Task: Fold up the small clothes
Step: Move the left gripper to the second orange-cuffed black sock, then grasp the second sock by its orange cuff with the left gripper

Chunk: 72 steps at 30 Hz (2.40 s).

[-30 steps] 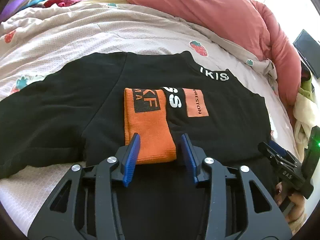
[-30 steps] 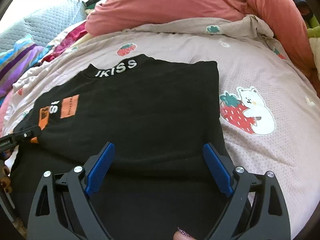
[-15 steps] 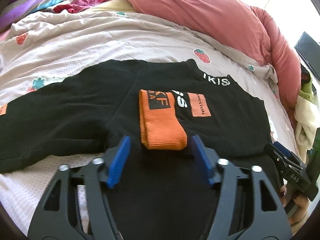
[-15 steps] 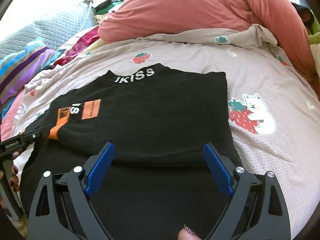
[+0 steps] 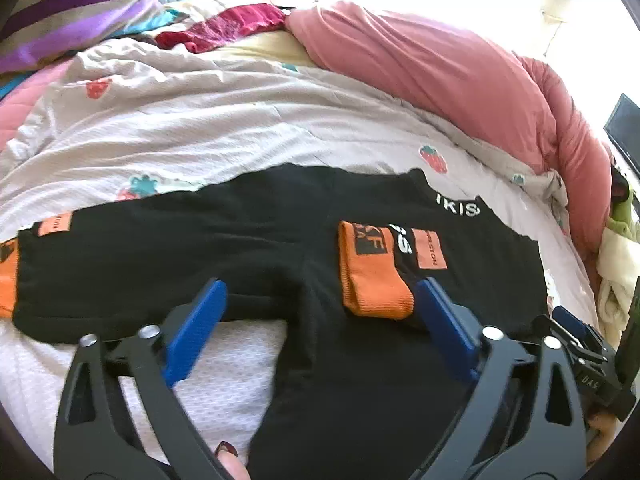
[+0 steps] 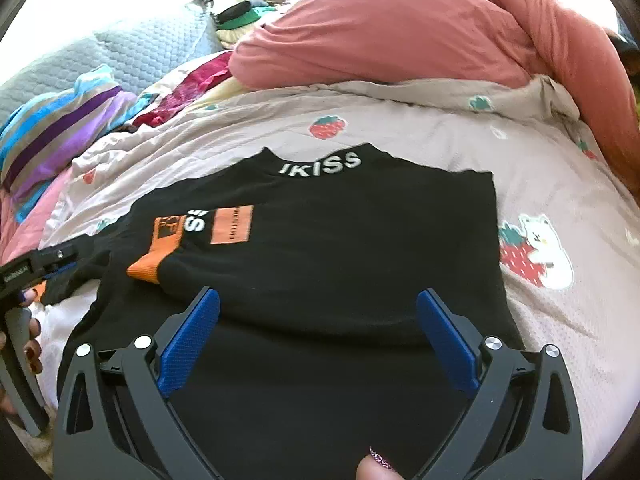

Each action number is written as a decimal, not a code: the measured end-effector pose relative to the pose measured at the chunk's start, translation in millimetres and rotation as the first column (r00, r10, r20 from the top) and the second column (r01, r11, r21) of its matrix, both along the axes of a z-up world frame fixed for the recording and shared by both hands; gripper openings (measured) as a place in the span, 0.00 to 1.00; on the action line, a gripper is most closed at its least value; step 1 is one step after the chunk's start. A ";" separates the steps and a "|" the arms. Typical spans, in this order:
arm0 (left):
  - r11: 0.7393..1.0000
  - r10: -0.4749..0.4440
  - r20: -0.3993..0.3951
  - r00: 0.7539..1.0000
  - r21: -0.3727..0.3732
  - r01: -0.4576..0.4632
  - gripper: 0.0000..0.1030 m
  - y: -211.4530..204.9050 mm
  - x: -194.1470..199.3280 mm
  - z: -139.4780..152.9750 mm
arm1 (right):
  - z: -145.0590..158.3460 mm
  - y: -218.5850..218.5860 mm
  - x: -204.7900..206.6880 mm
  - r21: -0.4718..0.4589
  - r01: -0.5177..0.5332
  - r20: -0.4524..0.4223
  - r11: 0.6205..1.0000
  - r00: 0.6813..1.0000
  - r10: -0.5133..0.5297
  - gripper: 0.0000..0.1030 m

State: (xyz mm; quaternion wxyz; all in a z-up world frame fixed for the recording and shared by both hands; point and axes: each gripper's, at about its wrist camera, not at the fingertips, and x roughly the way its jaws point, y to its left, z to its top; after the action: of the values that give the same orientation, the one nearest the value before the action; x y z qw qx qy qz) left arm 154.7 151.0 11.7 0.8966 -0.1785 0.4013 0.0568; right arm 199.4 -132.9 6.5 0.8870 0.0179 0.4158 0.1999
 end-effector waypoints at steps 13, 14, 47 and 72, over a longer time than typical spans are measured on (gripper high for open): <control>0.991 0.110 0.024 0.994 0.071 -0.111 0.91 36.9 -30.2 7.9 | 15.8 52.1 -9.2 0.020 -0.106 0.037 0.994 0.994 0.105 0.95; 0.990 0.119 0.025 0.993 0.073 -0.121 0.91 40.2 -32.5 7.8 | 16.7 55.9 -10.0 0.021 -0.115 0.039 0.993 0.993 0.114 0.95; 0.873 0.478 -0.031 0.878 -0.088 -0.479 0.91 152.8 -118.3 1.9 | 61.2 167.7 -47.4 0.027 -0.347 0.130 0.937 0.931 0.341 0.95; 0.639 0.655 -0.161 0.738 -0.403 -0.655 0.48 225.5 -143.5 -55.1 | 30.8 236.6 -69.6 0.028 -0.483 0.046 0.875 0.875 0.482 0.95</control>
State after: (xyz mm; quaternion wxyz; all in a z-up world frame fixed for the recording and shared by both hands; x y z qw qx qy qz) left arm 11.3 376.5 -43.3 0.7513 -0.5065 0.3112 0.2866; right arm 129.8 103.7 37.3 0.8164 -0.0731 0.3863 0.4229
